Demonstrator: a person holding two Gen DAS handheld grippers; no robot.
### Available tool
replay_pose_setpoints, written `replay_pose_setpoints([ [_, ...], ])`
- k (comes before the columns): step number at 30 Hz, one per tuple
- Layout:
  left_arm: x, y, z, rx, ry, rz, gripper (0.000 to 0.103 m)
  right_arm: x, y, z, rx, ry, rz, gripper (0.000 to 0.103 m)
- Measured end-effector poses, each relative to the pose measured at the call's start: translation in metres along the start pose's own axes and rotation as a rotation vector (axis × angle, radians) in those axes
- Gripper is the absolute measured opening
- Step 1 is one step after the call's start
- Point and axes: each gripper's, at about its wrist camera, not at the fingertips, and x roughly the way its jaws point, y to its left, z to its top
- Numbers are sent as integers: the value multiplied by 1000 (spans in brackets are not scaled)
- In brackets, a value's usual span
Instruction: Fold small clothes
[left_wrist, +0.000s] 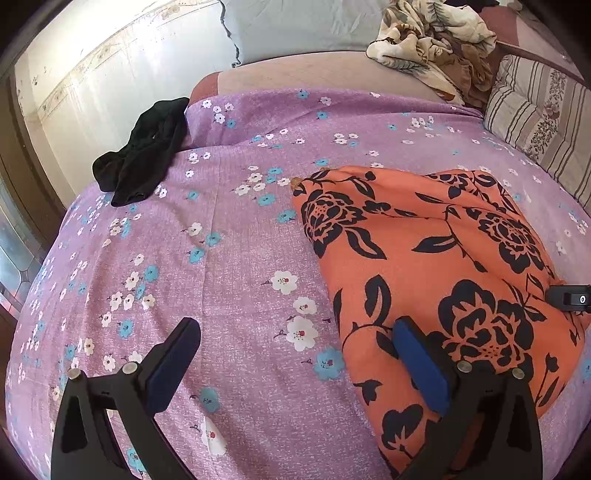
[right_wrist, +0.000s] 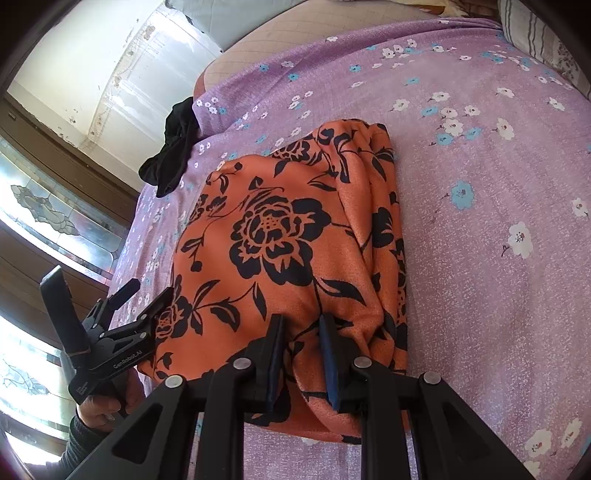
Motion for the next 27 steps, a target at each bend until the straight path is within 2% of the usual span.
replay_pose_setpoints([
  [10,1,1,0,-11,4,-6,103,-1,-1,0,3,-11,13,24],
  [13,1,1,0,-12,6,-8,103,-1,0,1,2,-14,21,28],
  [16,1,1,0,-15,8,-10,103,0,6,1,-21,-16,50,45],
  [17,1,1,0,-15,8,-10,103,0,10,0,-37,-16,73,59],
  [19,2,1,0,-16,9,-10,103,2,20,-1,-71,-20,54,69],
  [22,2,1,1,-18,11,-13,103,2,25,-1,-74,-27,43,71],
  [27,3,2,2,-17,12,-20,103,-11,8,7,34,-61,147,71],
])
